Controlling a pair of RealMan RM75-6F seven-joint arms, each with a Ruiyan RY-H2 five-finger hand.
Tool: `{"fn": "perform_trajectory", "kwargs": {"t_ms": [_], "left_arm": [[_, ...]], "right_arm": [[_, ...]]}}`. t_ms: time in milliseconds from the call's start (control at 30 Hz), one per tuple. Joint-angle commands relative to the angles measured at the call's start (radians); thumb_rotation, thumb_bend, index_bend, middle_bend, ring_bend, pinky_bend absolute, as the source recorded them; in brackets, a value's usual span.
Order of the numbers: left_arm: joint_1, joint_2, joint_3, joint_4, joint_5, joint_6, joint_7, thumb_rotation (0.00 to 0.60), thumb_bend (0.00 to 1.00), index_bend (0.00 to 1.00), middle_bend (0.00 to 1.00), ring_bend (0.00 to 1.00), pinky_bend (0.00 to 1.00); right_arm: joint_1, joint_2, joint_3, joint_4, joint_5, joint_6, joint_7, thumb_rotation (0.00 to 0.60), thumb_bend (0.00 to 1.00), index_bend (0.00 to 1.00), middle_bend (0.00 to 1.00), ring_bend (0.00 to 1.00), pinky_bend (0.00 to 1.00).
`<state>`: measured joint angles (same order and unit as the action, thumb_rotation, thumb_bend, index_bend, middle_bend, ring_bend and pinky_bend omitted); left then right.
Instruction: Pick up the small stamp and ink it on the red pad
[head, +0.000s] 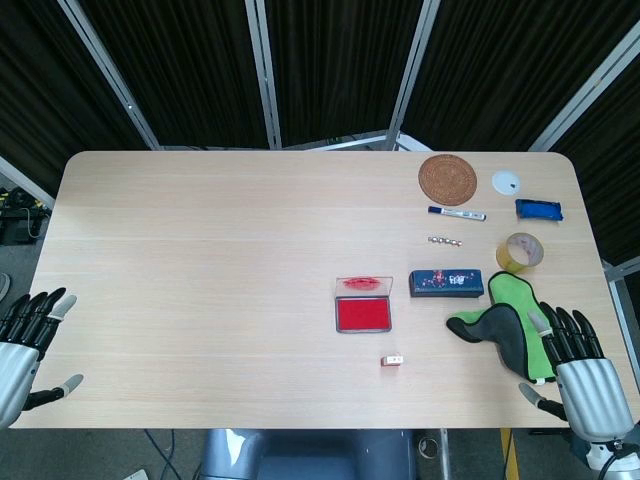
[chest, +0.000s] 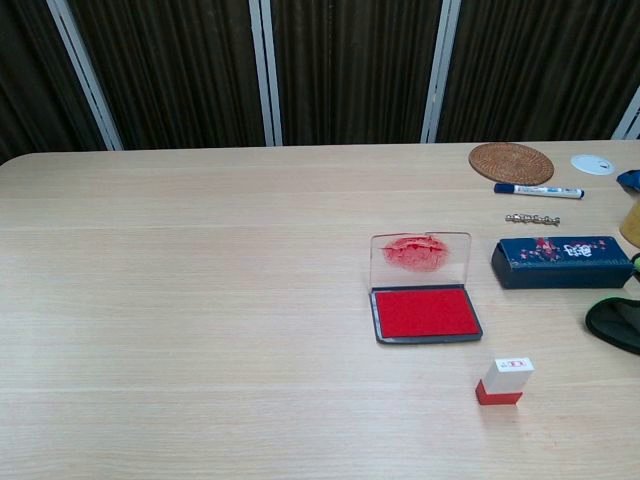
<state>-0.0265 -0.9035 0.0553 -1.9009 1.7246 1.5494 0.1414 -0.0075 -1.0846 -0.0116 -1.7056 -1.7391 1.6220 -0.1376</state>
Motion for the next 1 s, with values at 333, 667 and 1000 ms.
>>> {"fn": "perform_trajectory", "kwargs": {"t_ms": [333, 667, 1000], "left_arm": [[0.000, -0.001, -0.007, -0.003, -0.018, -0.003, 0.004, 0.600, 0.00, 0.00, 0.00, 0.00, 0.00], [-0.020, -0.028, -0.027, -0.019, -0.078, -0.050, 0.077, 0.600, 0.00, 0.00, 0.00, 0.00, 0.00], [-0.054, -0.073, -0.058, -0.028, -0.192, -0.124, 0.183, 0.600, 0.00, 0.00, 0.00, 0.00, 0.00]], "right_arm": [[0.022, -0.013, 0.003, 0.006, 0.016, -0.049, -0.015, 0.600, 0.00, 0.00, 0.00, 0.22, 0.33], [0.249, -0.054, 0.070, 0.029, 0.130, -0.424, -0.032, 0.600, 0.00, 0.01, 0.04, 0.77, 0.97], [0.384, -0.136, 0.102, -0.044, 0.299, -0.649, -0.149, 0.600, 0.00, 0.21, 0.31, 0.85, 1.00]]}}
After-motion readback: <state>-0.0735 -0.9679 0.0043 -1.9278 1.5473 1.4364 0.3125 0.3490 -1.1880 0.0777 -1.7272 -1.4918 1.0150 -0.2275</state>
